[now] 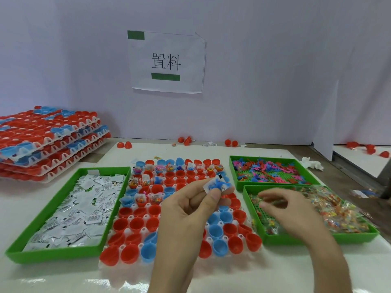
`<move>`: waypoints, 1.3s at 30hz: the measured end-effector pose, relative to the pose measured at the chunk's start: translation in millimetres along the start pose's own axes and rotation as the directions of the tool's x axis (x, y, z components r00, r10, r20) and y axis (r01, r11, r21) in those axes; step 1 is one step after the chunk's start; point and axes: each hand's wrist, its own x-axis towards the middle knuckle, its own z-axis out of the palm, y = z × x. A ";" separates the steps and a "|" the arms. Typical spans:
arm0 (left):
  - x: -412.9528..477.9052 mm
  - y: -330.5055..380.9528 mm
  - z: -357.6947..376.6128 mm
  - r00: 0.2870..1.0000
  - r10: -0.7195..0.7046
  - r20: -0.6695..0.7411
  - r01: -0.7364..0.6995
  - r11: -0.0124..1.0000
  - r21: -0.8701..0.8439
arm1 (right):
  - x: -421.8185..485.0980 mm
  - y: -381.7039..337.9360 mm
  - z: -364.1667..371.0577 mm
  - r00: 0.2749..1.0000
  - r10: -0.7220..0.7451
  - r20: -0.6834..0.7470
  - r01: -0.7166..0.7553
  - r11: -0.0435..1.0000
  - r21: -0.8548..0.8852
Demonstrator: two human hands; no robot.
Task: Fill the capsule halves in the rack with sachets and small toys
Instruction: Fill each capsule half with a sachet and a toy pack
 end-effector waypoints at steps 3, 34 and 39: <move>-0.1 -0.4 0.2 1.000 0.002 0.002 -0.002 1.000 0.001 | 7.5 19.1 10.1 0.989 0.088 0.115 -0.078 0.993 -0.093; 0.7 -6.0 -14.6 0.996 0.069 0.055 -0.082 0.952 0.296 | -43.0 -88.2 17.5 0.910 -0.413 0.044 0.308 0.743 0.594; 1.9 3.0 -47.4 0.988 0.152 0.017 -0.141 0.867 0.479 | -40.6 -87.6 23.4 0.922 -0.387 0.021 0.310 0.770 0.558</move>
